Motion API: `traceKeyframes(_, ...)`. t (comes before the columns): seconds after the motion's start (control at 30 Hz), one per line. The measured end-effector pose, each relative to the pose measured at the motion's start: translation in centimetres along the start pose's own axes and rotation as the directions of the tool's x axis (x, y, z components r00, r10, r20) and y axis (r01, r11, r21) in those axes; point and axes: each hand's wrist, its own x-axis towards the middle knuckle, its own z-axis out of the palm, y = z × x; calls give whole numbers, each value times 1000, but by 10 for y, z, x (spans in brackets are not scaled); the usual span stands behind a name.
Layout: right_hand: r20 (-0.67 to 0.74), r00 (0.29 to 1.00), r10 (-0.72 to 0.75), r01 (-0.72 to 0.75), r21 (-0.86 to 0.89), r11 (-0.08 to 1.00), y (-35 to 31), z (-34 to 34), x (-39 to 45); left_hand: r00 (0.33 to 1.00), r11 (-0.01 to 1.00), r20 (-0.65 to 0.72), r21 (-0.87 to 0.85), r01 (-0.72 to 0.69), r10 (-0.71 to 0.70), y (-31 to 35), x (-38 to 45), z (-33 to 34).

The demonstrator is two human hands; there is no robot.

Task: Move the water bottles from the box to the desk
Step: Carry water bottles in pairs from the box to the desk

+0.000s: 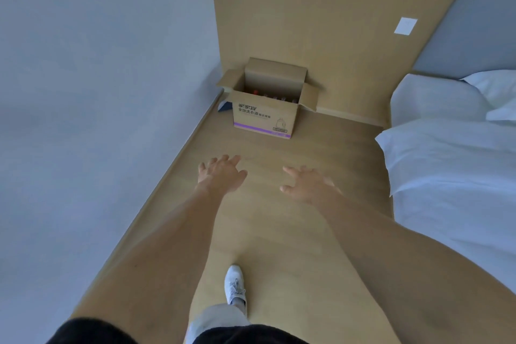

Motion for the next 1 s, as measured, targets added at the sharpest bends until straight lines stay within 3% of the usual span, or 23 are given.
traceKeyframes(0.23,5,999,38,-38,11,999,-28,-80,115,997,997,24,42,-68,67,-21,149,-67)
traceKeyframes(0.53,-18,995,95,-94,61,994,-7,-130,245,985,984,67,68,-165,161,-1,302,-98)
traceKeyframes(1.0,31,999,27,-29,82,996,42,-250,520,990,991,94,71,-110,103,47,566,-173)
